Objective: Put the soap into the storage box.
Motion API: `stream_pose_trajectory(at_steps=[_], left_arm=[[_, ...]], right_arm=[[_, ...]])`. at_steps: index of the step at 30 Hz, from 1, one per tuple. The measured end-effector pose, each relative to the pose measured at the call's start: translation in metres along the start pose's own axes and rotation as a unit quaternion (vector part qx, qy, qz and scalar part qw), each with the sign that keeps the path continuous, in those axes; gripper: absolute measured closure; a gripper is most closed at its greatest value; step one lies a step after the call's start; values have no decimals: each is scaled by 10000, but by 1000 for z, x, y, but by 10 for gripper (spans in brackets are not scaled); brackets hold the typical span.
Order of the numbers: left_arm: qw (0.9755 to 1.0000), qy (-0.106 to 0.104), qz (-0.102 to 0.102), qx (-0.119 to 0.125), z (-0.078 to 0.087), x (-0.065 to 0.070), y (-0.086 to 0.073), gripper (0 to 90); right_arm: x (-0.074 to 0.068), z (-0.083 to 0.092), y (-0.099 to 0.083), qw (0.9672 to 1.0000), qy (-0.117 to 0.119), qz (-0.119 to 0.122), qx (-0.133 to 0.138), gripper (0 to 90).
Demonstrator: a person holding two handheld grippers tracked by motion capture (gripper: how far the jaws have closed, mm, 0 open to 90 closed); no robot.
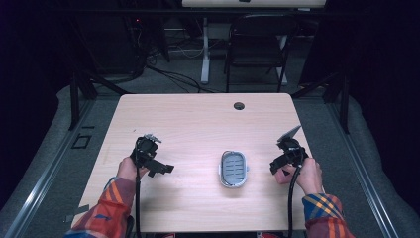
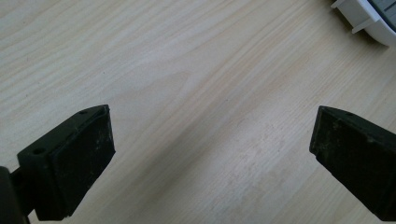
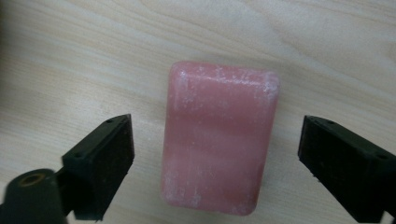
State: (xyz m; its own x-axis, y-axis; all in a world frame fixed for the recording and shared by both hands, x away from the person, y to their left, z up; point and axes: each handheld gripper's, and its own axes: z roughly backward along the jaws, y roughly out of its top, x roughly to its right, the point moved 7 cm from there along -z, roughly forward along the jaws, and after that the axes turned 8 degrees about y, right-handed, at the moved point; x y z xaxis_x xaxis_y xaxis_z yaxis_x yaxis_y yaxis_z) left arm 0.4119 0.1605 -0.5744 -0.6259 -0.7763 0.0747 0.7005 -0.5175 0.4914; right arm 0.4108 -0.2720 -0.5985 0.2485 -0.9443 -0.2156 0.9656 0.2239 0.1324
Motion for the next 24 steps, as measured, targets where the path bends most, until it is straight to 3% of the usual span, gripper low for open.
stream_pose_trajectory(at_steps=[4, 9, 12, 13, 19, 22, 24], left_arm=[[10000, -2, -9, -21, 0, 0, 0, 0], [10000, 20, -28, -56, -1, 0, -1, 0], [10000, 28, -22, -46, -1, 0, 0, 0], [10000, 27, -24, -49, -1, 0, -1, 0], [10000, 23, -21, -41, 0, 0, -1, 0], [10000, 22, -21, -42, 0, 0, -1, 0], [10000, 27, -22, -46, 0, 0, -1, 0]], right_arm=[[1, -3, 0, 10000, -3, -14, -9, 150], [1, -4, -1, 9996, -69, 59, -250, 234], [1, -6, -1, 9999, -61, -19, -161, 253], [2, -6, -2, 9996, -86, 38, -277, 269], [4, -9, -3, 9994, -106, 51, -332, 306], [3, -11, -2, 9997, -97, -23, -207, 321], [4, -10, -3, 9994, -91, 35, -345, 342]])
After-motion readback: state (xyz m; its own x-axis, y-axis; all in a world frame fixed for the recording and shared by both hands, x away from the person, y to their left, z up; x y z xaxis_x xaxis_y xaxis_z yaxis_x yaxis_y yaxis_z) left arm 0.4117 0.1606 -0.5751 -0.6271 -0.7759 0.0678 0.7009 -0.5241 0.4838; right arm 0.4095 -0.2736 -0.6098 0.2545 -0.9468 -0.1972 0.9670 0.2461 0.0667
